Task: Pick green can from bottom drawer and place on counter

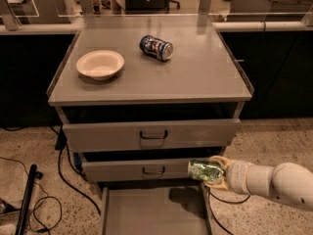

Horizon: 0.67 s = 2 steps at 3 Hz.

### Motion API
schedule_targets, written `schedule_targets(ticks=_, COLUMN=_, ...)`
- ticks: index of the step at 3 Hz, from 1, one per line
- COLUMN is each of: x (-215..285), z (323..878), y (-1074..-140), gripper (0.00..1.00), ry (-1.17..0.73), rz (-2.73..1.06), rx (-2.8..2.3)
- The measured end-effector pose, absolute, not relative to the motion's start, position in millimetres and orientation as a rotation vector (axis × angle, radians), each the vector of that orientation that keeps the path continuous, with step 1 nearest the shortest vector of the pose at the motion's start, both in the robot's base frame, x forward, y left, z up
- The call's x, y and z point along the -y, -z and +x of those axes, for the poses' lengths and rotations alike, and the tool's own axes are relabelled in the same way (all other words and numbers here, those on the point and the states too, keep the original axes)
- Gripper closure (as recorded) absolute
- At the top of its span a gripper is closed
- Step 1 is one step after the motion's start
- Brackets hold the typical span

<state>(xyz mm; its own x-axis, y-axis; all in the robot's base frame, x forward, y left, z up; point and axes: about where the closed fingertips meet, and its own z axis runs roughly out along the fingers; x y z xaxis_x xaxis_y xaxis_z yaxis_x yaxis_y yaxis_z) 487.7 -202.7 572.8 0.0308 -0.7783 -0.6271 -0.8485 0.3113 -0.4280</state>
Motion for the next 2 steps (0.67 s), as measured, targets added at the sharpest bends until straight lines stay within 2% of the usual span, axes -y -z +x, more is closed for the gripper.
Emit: schedule_targets(ticks=2, x=202, z=484, y=-659, gripper=1.00, ry=-0.101, rz=-1.487, rx=-1.651)
